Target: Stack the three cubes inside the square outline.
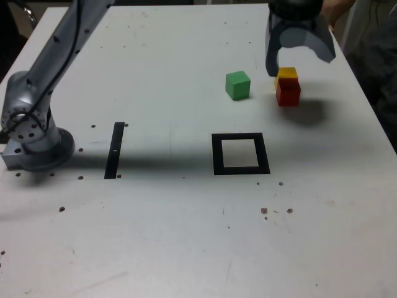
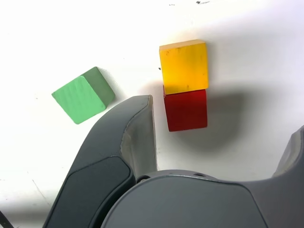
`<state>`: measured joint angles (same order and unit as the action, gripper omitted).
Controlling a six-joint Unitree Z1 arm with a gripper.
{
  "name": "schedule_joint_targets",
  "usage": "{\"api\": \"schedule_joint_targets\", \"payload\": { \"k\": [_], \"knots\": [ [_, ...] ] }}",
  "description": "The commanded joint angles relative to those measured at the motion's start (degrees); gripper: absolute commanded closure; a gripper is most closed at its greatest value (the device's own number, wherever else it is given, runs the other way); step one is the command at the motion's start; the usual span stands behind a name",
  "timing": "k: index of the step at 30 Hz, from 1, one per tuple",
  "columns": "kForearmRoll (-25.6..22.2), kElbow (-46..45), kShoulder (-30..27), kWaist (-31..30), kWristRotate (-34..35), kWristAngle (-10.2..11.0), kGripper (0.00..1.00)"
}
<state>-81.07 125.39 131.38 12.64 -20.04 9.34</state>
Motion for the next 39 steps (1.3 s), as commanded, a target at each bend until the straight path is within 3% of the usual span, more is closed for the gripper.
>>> {"api": "schedule_joint_targets", "payload": {
  "k": [1,17,39],
  "knots": [
    [-0.3,0.1,-0.9,-0.7,0.2,0.3,0.02],
    [-3.1,-5.0,1.1,-1.8,5.8,-1.6,0.05],
    [-3.2,1.1,7.1,-1.8,6.5,-2.6,0.09]
  ]
}}
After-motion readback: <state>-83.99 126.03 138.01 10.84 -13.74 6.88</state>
